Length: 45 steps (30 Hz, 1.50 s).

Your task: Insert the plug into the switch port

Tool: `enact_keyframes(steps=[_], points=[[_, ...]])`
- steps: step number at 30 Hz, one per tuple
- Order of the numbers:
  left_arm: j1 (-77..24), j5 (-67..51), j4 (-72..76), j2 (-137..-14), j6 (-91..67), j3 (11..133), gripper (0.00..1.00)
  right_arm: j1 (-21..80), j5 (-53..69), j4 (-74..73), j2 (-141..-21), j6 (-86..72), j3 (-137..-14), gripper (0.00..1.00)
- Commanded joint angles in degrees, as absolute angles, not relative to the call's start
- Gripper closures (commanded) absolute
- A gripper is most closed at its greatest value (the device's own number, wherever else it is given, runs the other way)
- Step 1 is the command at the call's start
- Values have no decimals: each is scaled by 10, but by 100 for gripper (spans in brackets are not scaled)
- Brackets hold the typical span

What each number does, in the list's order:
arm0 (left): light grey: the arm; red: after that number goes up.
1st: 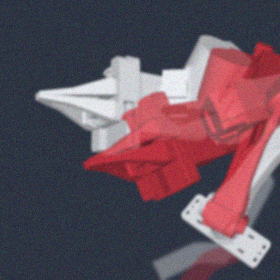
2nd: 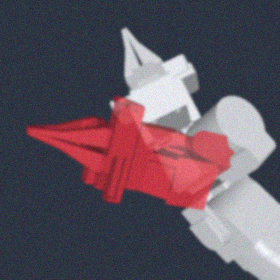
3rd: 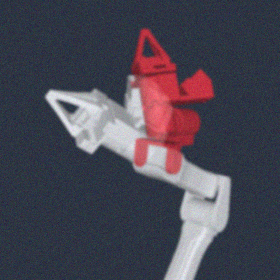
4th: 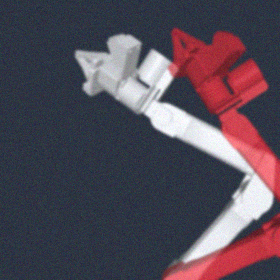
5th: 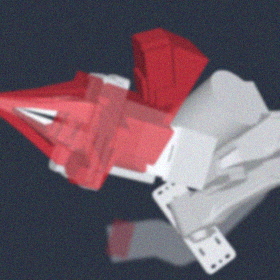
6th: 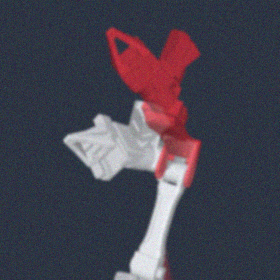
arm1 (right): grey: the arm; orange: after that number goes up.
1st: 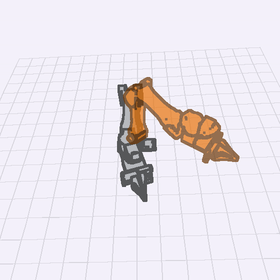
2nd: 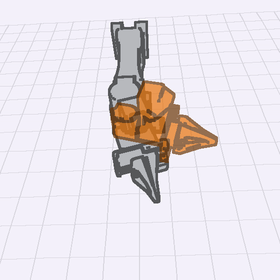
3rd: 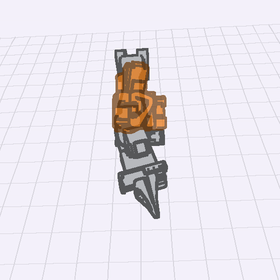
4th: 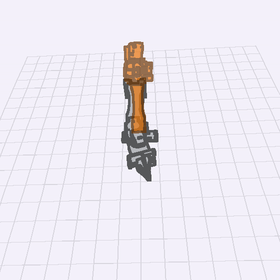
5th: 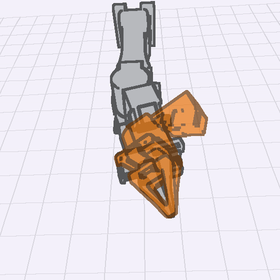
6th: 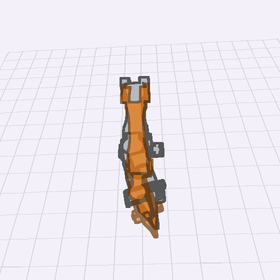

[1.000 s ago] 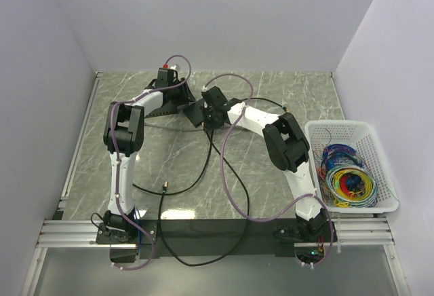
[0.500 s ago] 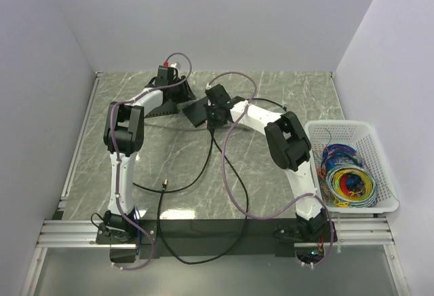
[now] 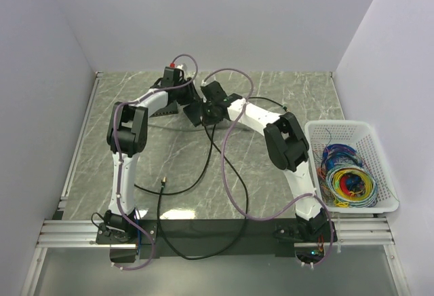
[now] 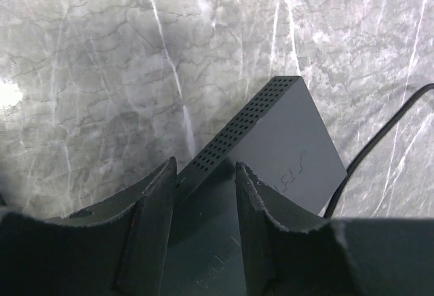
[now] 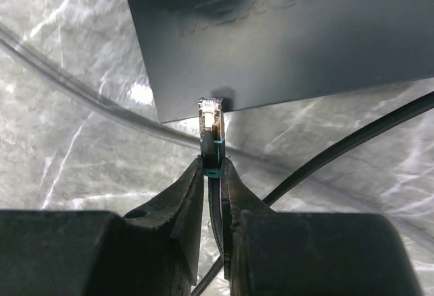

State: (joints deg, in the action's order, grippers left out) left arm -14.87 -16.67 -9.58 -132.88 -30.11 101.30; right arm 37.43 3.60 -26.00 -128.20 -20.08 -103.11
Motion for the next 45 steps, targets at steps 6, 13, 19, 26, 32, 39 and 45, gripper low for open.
enact_keyframes(steps=[6,13,19,26,32,39,45], points=[[-136,-173,-100,-1339,-321,1041,53,380,41,-225,-1265,-210,-971,100],[-115,-178,-99,-1339,-320,1045,53,378,22,-222,-1235,-200,-931,100],[-113,-191,-92,-1333,-314,1040,53,375,19,-222,-1237,-200,-930,100],[-113,-199,-91,-1331,-301,1036,53,364,25,-237,-1264,-195,-967,100],[-116,-212,-89,-1335,-290,1041,53,362,26,-251,-1283,-193,-1002,100],[-117,-212,-89,-1332,-283,1040,53,362,27,-274,-1292,-192,-1044,100],[-117,-215,-81,-1326,-285,1029,54,362,18,-268,-1280,-194,-1027,100]])
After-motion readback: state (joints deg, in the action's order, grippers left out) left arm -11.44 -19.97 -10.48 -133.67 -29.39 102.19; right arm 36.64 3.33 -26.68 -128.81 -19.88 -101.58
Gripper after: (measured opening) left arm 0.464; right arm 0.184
